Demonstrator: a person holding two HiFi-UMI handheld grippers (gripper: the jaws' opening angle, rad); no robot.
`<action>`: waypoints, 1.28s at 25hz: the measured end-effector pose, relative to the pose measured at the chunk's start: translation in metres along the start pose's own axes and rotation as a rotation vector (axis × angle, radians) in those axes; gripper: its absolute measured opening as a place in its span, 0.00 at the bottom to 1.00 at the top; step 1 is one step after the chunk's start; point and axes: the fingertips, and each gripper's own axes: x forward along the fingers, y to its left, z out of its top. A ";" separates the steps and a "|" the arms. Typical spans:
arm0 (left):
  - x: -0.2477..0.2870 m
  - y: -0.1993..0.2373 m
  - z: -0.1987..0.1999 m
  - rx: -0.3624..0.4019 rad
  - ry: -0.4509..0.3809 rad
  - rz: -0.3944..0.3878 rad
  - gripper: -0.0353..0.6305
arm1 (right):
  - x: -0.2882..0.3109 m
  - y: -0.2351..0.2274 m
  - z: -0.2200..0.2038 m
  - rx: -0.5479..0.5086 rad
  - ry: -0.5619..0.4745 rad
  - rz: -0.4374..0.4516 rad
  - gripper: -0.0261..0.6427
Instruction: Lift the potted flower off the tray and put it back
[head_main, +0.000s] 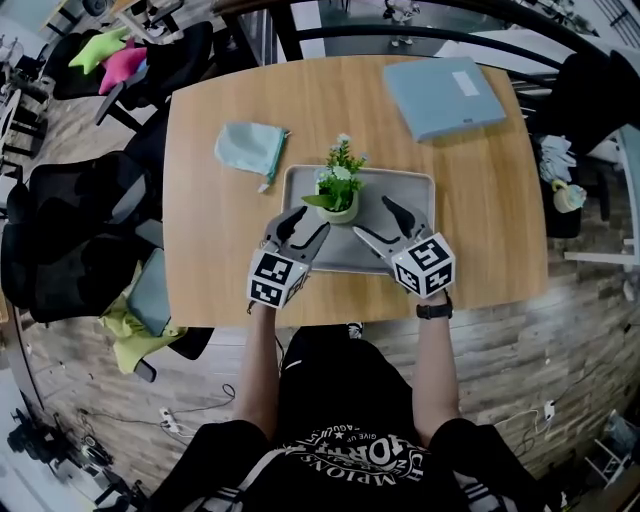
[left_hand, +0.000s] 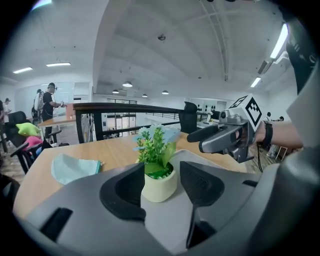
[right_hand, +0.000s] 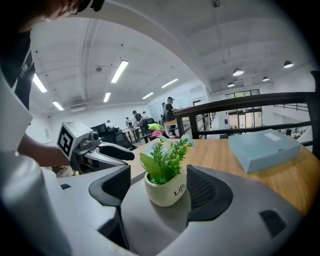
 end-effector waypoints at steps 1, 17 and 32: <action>0.003 0.000 -0.002 0.008 0.009 -0.021 0.41 | 0.004 -0.003 -0.002 -0.006 0.007 0.005 0.57; 0.051 0.008 -0.047 0.170 0.090 -0.193 0.68 | 0.061 -0.020 -0.037 -0.067 0.076 0.143 0.74; 0.073 0.012 -0.054 0.116 0.056 -0.263 0.63 | 0.098 -0.025 -0.037 0.101 -0.081 0.263 0.76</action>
